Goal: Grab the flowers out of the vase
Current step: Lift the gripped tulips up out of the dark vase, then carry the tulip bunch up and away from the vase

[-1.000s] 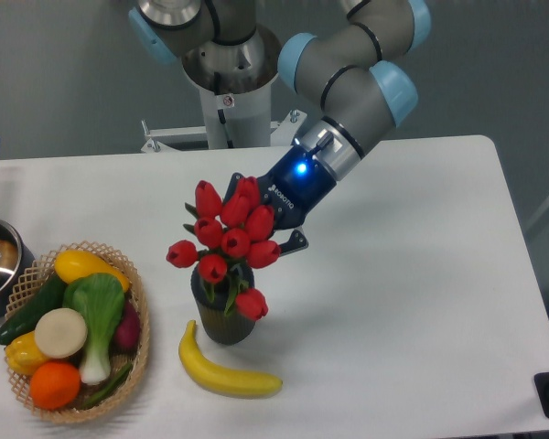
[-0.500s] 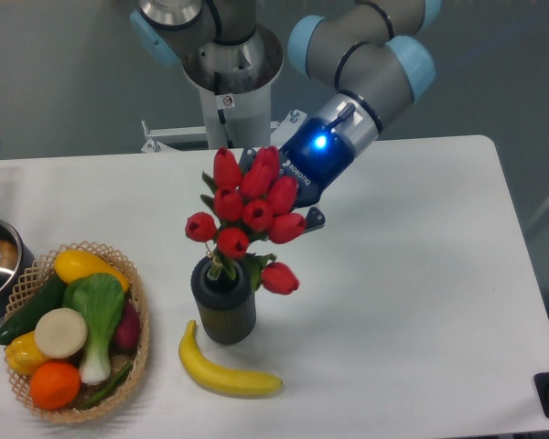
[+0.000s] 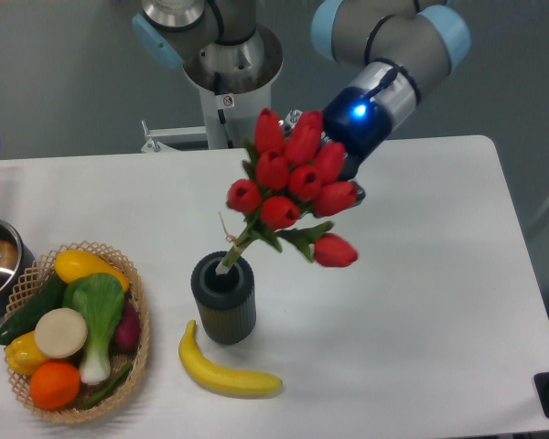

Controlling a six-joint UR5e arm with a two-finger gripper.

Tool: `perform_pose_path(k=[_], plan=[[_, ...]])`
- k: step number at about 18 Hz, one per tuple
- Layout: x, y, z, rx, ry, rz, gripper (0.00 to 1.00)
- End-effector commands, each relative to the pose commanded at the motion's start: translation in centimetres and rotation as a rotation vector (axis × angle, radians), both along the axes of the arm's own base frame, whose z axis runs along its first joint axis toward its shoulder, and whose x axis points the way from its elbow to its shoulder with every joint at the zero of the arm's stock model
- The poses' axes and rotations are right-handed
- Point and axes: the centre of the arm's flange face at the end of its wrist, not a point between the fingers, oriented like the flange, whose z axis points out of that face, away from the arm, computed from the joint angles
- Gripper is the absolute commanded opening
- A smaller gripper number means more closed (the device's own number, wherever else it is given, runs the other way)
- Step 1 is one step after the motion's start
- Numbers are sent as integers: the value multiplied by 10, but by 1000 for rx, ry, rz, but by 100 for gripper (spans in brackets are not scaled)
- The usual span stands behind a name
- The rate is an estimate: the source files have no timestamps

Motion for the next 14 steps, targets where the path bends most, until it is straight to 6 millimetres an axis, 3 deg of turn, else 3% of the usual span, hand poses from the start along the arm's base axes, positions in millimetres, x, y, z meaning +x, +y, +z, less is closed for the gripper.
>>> perform_pose_path(k=[5, 14], plan=[[-25, -21, 14, -42, 80, 75, 36], [-98, -74, 4, -186, 218, 244, 35]])
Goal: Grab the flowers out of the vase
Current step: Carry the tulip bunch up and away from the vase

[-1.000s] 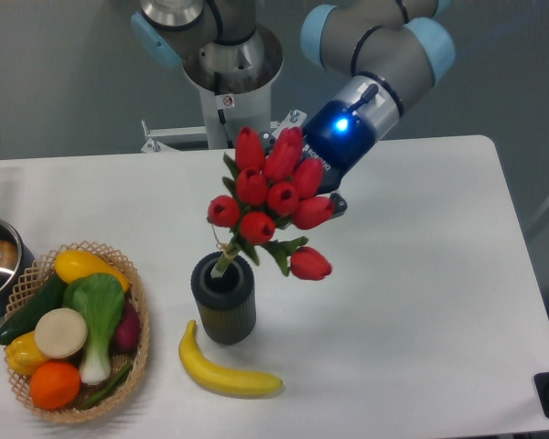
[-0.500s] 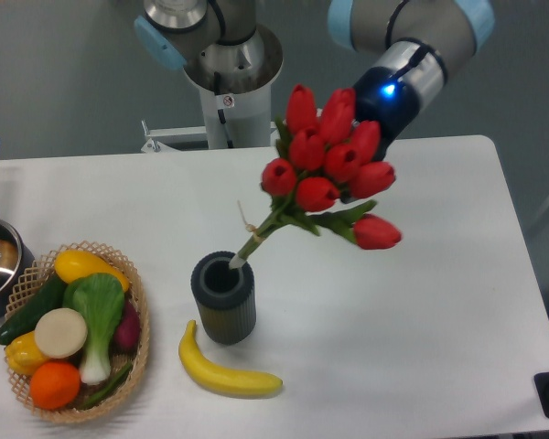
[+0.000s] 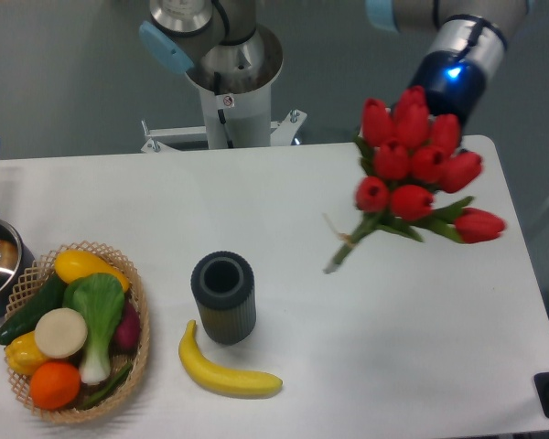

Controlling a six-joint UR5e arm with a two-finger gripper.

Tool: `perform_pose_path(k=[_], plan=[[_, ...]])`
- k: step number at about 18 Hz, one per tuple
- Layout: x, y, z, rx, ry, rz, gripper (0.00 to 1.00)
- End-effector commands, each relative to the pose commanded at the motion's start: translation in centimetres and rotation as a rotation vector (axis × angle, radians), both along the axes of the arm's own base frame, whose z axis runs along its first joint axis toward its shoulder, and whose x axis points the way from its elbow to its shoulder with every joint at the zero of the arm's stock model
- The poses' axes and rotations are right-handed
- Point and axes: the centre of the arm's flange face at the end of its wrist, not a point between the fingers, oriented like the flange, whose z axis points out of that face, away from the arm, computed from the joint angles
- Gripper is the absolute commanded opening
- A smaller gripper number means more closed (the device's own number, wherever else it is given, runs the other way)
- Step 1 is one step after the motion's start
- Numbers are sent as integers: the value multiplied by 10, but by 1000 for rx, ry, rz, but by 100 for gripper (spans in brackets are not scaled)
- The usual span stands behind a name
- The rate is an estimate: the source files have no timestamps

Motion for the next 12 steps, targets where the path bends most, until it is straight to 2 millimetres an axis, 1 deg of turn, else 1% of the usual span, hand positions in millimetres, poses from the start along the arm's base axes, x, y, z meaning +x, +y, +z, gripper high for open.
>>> perform_pose_path(k=[3, 6, 12], plan=[[-9, -3, -9, -2, 7, 0, 35], [-9, -4, -18, -35, 3, 13, 35], [-10, -5, -19, -43, 4, 19, 35]])
